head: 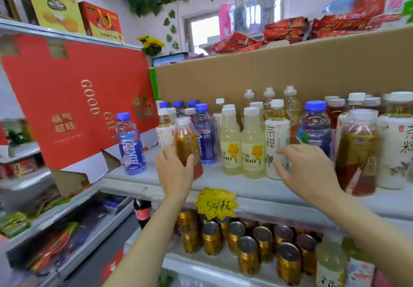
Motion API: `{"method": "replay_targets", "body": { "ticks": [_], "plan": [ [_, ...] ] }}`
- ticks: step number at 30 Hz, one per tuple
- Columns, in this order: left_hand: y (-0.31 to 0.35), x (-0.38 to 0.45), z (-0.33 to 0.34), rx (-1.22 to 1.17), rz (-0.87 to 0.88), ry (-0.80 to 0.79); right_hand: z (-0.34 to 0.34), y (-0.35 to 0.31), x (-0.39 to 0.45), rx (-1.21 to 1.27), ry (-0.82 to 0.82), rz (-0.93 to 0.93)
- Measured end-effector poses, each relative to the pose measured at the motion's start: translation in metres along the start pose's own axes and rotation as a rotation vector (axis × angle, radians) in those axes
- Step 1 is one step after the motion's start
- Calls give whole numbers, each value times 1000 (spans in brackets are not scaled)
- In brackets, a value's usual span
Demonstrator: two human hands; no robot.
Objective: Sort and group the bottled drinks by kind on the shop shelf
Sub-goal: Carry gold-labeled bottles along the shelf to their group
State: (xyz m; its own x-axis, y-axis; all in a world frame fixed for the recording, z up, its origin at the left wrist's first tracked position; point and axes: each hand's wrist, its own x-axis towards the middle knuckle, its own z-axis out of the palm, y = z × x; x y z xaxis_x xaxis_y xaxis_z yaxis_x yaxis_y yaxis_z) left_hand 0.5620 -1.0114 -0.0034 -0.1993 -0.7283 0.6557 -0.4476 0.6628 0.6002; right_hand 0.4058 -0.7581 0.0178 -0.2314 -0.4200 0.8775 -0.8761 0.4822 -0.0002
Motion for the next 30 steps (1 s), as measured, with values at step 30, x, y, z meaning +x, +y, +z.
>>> {"method": "replay_targets", "body": {
  "ticks": [30],
  "plan": [
    [6,17,60,-344,-173,-15,12,19,-30,-127,9,209]
  ]
}}
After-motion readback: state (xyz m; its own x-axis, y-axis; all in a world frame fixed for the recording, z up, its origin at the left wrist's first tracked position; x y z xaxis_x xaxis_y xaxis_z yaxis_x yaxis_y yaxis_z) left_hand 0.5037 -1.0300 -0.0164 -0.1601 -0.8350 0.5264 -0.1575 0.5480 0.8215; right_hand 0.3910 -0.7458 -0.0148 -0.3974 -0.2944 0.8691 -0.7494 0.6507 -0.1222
